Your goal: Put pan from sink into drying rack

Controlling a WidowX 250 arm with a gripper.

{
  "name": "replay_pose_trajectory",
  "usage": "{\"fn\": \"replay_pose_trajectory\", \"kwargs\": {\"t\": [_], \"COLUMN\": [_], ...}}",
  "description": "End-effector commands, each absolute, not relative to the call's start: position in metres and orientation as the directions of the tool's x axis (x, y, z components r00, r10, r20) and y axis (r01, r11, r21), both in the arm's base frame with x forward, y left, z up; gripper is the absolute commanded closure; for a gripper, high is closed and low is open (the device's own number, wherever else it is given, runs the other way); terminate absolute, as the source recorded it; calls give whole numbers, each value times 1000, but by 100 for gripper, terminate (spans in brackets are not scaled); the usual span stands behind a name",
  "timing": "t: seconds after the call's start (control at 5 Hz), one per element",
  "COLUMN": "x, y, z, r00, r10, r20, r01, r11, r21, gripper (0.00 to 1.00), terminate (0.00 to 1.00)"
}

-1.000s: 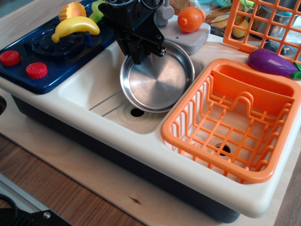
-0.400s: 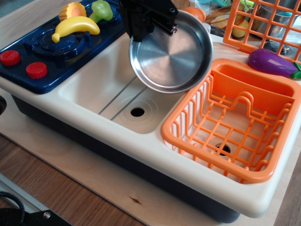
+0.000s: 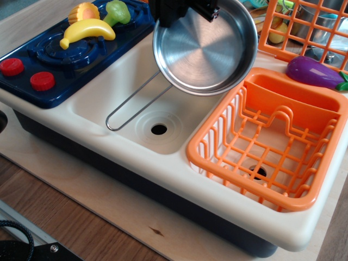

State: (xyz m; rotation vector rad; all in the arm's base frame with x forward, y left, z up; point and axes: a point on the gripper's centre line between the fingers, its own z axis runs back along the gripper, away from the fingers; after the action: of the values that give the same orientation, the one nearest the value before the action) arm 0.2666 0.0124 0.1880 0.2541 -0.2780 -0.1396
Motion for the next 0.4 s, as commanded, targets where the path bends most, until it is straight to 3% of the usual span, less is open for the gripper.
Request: {"fn": "replay_pose_trajectory", "kwargs": {"t": [0.0, 0.2], "x": [274, 272], "y": [-13, -26], "z": [206, 200], "r00": [922, 921], "r10": [-274, -305], "r20": [272, 241], "r01": [239, 296], "r11": [958, 952], "r21": [157, 73], "gripper": [100, 100], "terminate": [0, 0]}}
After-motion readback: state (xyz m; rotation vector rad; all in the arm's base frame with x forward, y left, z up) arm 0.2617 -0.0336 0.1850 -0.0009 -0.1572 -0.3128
